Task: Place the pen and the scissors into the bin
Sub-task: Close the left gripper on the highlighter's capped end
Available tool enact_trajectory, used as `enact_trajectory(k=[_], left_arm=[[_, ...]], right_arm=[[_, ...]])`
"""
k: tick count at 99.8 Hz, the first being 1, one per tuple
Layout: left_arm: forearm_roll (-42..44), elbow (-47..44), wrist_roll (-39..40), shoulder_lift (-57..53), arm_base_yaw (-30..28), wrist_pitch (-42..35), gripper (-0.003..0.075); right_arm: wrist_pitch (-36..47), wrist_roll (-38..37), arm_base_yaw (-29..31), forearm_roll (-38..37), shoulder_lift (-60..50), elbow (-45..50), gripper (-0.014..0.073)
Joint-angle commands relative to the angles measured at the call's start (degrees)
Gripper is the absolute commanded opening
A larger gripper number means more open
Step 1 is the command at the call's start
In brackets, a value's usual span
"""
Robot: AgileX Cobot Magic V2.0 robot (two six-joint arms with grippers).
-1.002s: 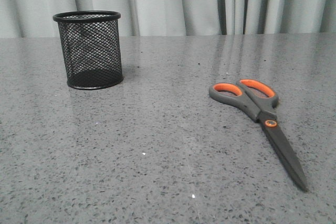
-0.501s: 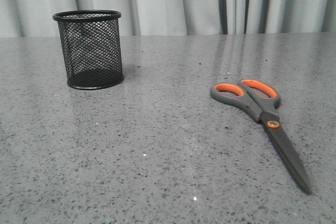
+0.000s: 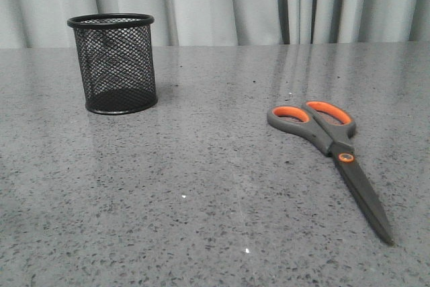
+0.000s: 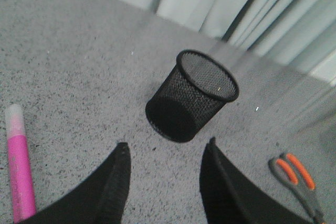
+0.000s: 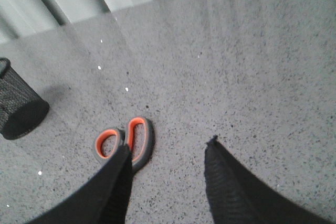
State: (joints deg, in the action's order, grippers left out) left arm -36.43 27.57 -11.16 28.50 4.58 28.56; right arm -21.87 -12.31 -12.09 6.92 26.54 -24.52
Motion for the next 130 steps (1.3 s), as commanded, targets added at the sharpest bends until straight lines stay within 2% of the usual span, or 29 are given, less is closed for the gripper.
enact_trajectory(k=[1,25,34,46,72,121,130], left_arm=[[3.81,7.65,2.69,9.04,-0.05,2.22,0.0264],[24.84,24.78,15.09,29.27,-0.05,16.7,0.0264],[29.22,29.64,16.41,35.56,-0.05,21.51,0.0265],[29.82,33.01,16.41,41.96,-0.05,25.38,0.0265],[33.56,33.54,16.41,50.12,-0.05,27.27,0.0265],[36.43,33.54,16.41,57.99,-0.05,25.92,0.0263],[36.43,33.54,16.01,58.98,-0.05,25.92,0.0225]], right_arm=[[3.59,0.76,-0.45,-0.59,2.88,-2.77,0.0295],[3.66,0.76,-0.8,-0.59,3.02,-2.77,0.0295],[3.66,0.76,-0.8,-0.59,3.02,-2.77,0.0295],[3.66,0.76,-0.8,-0.59,3.02,-2.77,0.0295],[3.66,0.76,-0.8,-0.59,3.02,-2.77,0.0295],[3.8,0.76,-0.8,-0.59,3.02,-2.77,0.0295],[3.8,0.76,-0.8,-0.59,3.02,-2.77,0.0295]])
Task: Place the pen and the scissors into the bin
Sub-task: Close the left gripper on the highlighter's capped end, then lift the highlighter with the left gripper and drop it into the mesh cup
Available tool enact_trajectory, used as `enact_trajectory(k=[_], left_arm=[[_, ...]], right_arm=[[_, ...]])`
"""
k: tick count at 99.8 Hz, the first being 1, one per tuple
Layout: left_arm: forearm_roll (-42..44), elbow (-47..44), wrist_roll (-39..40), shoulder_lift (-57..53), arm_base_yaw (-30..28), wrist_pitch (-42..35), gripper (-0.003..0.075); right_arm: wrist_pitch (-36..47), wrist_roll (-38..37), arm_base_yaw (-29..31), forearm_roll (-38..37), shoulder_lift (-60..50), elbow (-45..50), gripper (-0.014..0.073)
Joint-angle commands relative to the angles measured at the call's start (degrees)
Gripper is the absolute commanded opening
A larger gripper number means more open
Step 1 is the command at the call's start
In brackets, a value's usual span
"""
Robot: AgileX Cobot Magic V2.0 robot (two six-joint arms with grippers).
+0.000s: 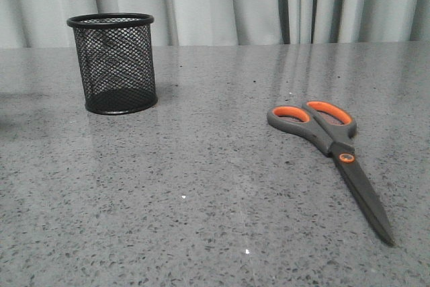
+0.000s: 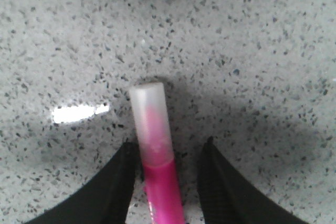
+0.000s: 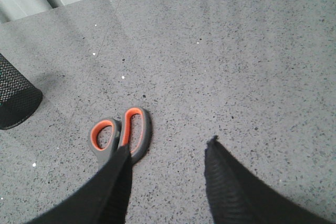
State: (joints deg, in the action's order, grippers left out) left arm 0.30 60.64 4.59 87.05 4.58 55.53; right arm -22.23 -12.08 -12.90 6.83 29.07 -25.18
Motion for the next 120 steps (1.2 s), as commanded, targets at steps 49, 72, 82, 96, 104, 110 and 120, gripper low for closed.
enact_trajectory(k=[49,72,82,96,104,110,120], left_arm=[[-45.1,2.71,-33.57,-13.37,1.25,-36.53,-0.0018],[-80.58,2.71,-72.2,-13.44,8.74,-41.18,-0.0018],[-94.58,2.71,-86.18,-11.45,11.09,-41.3,-0.0018],[-106.29,2.71,-97.49,-7.48,11.75,-39.64,-0.0018],[-106.29,3.19,-97.82,-4.68,11.75,-37.87,-0.0018],[-106.29,3.19,-98.68,-3.04,11.75,-35.75,-0.0019],[-106.29,3.19,-101.06,-0.78,11.75,-31.76,-0.0019]], right_arm=[[4.05,0.53,0.01,-0.5,0.49,-2.1,0.0295],[4.65,0.53,0.01,-0.5,0.49,-2.1,0.0295],[4.65,0.53,0.01,-0.5,0.49,-2.1,0.0295],[4.53,0.53,0.01,-0.5,0.49,-2.1,0.0295],[4.53,0.53,0.01,-0.5,0.49,-2.1,0.0295],[4.4,0.53,0.01,-0.5,0.49,-2.1,0.0295],[4.31,0.53,0.01,-0.5,0.49,-2.1,0.0295]])
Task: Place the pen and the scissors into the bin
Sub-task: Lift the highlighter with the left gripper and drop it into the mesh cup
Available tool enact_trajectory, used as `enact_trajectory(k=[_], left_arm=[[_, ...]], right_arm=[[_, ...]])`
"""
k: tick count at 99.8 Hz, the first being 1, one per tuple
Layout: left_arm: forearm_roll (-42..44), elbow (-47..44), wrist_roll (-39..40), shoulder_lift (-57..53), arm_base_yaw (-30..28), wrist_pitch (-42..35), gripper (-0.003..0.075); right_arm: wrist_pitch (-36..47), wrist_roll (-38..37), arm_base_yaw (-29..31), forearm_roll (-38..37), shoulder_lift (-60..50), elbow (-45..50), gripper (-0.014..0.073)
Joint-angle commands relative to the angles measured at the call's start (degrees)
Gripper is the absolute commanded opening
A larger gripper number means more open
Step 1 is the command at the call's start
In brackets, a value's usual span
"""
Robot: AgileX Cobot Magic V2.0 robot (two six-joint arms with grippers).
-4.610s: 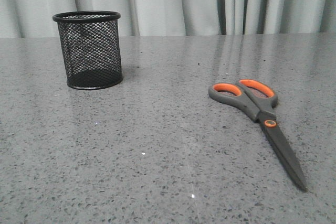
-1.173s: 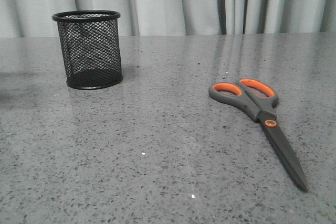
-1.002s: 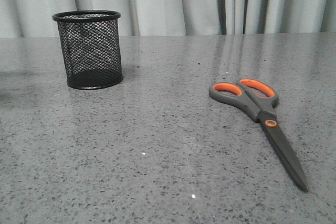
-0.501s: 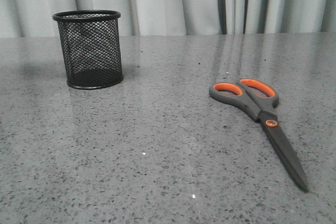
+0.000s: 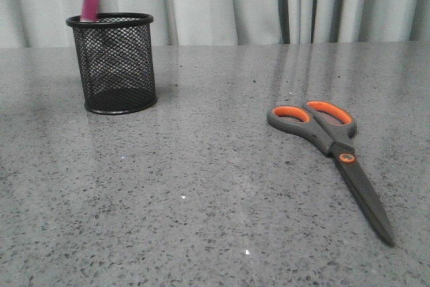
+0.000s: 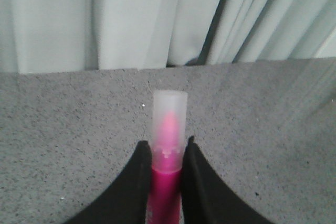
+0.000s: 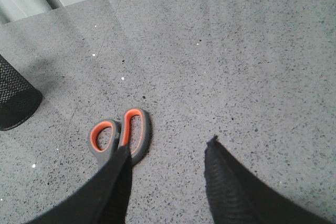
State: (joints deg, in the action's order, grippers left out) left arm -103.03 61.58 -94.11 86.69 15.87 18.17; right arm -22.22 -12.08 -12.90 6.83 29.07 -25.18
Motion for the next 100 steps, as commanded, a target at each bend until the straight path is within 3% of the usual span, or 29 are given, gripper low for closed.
enact_trajectory(k=[1,22,29,36,48,58,80,100], left_arm=[[-2.95,2.25,-2.51,-0.14,0.46,5.88,-0.0019],[-2.95,2.25,-4.62,2.28,0.46,8.1,-0.0016],[-2.86,2.25,-4.7,2.28,0.46,8.1,0.0022],[-2.86,2.25,-4.7,2.28,0.46,8.1,0.0125],[-2.86,2.25,-4.75,2.16,0.46,8.36,0.0403],[-2.71,2.25,-4.75,0.11,0.46,8.79,0.052],[-2.35,2.25,-4.75,-13.71,0.03,7.71,0.041],[3.54,2.25,-3.97,-27.44,0.36,8.22,0.0365]], right_arm=[[4.31,0.53,0.01,-0.5,0.49,-2.1,0.0295],[4.13,0.53,0.01,-0.5,0.49,-2.1,0.0295],[4.04,0.53,0.01,-0.5,0.49,-2.1,0.0295],[4.0,0.53,0.01,-0.5,0.49,-2.1,0.0295],[4.12,0.53,0.01,-0.5,0.49,-2.1,0.0295],[4.75,0.53,0.01,-0.5,0.49,-3.09,0.0295],[0.99,7.99,-3.24,-0.5,3.72,-16.7,0.0295],[-15.87,10.71,-10.66,-1.5,19.13,-31.58,0.0283]])
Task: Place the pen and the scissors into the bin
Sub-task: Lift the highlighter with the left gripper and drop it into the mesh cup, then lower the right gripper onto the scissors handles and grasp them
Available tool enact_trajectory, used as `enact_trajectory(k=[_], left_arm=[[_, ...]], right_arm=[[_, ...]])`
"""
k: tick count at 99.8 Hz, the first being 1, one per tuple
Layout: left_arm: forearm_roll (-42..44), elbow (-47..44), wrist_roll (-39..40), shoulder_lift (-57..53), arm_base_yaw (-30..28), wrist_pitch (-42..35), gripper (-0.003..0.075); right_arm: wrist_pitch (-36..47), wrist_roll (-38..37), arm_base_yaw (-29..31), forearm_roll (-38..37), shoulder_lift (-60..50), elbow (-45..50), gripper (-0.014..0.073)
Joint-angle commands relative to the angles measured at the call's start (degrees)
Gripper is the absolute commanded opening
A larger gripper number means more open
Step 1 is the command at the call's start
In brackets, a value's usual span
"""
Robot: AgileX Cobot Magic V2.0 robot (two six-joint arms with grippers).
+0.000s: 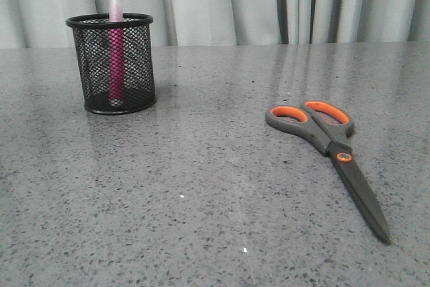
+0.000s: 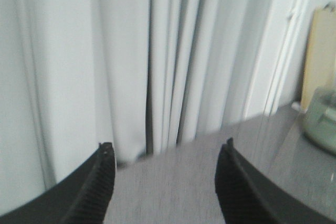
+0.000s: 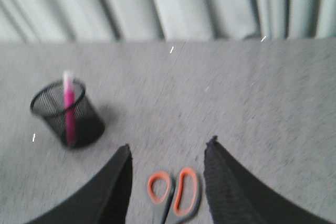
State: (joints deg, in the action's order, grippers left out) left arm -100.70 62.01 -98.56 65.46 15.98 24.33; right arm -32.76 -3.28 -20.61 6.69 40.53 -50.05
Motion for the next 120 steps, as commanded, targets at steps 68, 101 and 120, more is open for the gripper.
enact_trajectory(k=[68,101,120], left_arm=[[12.82,-6.7,11.14,-24.58,0.3,0.01,0.0365],[12.32,-6.93,11.14,-24.58,2.35,-0.11,0.0365],[12.32,-6.93,11.14,-24.58,2.58,-0.22,0.0365]], right_arm=[[-24.66,-7.94,-13.29,-4.45,40.8,-16.3,0.0415],[-23.0,-13.06,-13.19,-7.18,48.36,-16.3,0.0412],[-23.11,-13.06,-13.19,-7.28,52.09,-16.3,0.0195]])
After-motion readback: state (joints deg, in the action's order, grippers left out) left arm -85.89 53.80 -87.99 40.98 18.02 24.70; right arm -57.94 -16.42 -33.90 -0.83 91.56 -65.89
